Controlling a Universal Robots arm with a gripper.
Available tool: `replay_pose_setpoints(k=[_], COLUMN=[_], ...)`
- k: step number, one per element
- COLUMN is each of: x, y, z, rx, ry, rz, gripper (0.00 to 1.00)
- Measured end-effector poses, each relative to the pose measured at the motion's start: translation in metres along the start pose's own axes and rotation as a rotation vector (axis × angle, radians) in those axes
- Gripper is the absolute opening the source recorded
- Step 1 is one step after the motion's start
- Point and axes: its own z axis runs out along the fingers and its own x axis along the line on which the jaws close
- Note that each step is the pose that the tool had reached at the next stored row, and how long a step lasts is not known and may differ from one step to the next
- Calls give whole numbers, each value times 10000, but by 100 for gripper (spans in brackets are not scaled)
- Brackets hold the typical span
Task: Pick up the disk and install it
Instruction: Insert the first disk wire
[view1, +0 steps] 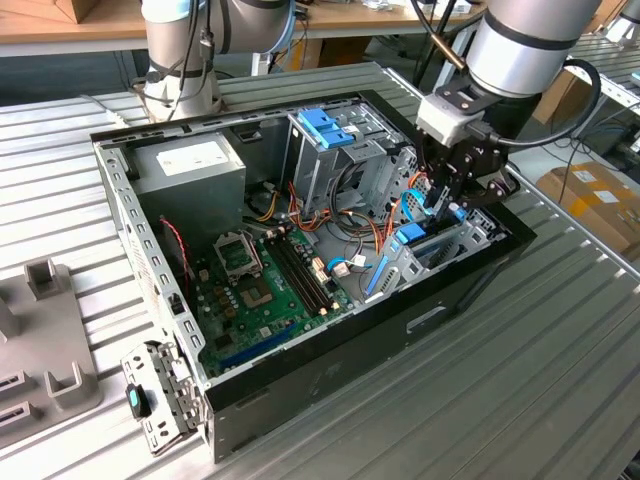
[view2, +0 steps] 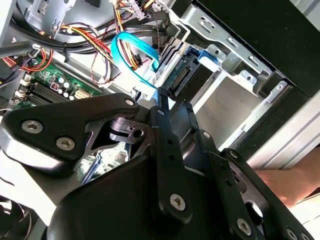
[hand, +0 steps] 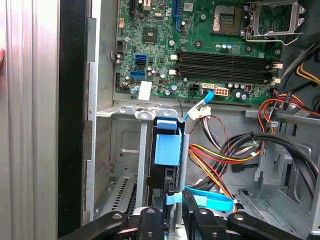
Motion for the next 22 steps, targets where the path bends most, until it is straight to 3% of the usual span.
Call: replay_pose_setpoints(k=[1, 3, 4, 9, 15, 19, 22], x=[0, 0, 0, 1, 7, 11, 18], y=[0, -1, -3, -10, -93, -156, -259], z=[-1, 2, 3, 4, 15, 22, 35], rx=[-30, -287, -483, -492, -566, -608, -677], ry=[0, -20, -33, -34, -17, -15, -17], rz=[-1, -2, -4, -2, 251, 296, 322], gripper=[30, 30, 30, 30, 30, 30, 30])
